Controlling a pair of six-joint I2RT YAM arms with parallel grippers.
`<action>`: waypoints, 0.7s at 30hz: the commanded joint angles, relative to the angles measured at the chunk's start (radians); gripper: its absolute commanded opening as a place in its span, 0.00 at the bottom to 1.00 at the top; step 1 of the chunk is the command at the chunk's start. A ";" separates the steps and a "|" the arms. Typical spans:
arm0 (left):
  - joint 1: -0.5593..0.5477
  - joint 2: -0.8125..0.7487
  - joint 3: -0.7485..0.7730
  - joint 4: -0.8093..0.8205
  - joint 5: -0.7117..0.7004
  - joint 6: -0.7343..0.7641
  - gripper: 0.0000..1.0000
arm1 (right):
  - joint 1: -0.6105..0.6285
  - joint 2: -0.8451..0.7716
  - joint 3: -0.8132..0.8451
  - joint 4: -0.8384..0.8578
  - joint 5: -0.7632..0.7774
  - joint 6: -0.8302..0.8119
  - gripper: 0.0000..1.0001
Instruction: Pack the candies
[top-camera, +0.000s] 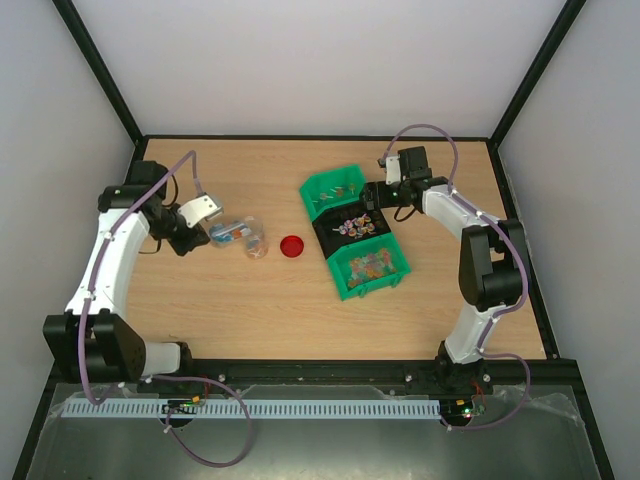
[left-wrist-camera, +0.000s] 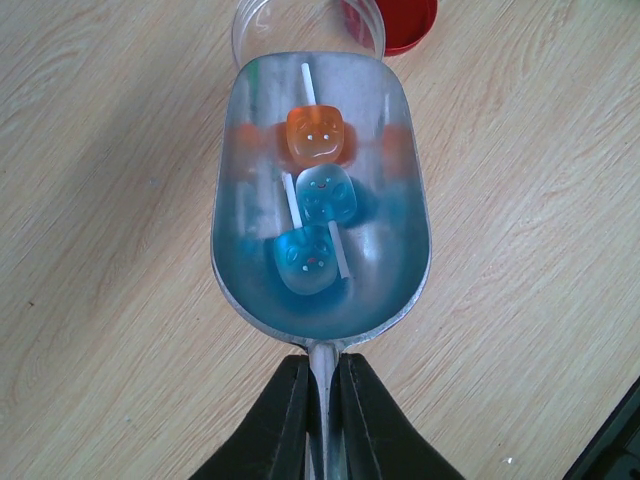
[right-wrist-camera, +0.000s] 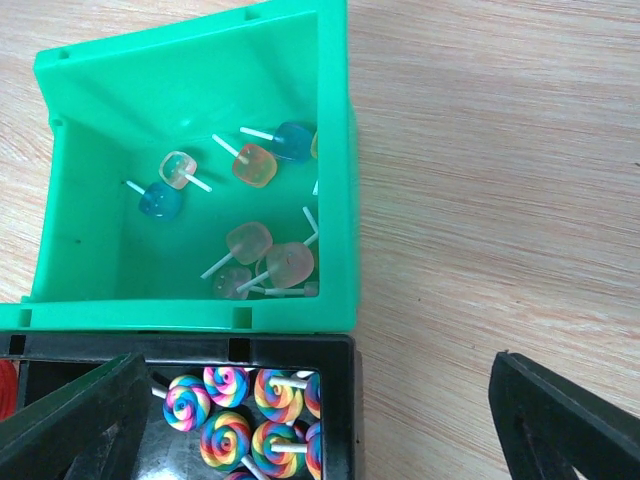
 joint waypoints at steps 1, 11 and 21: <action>-0.019 0.014 0.038 -0.029 -0.023 -0.011 0.02 | -0.005 -0.008 0.028 -0.035 0.008 0.006 0.94; -0.044 0.055 0.089 -0.087 -0.062 -0.003 0.02 | -0.005 0.001 0.043 -0.044 0.010 0.002 0.99; -0.055 0.062 0.118 -0.121 -0.080 -0.009 0.02 | -0.005 0.000 0.037 -0.035 0.010 0.022 0.99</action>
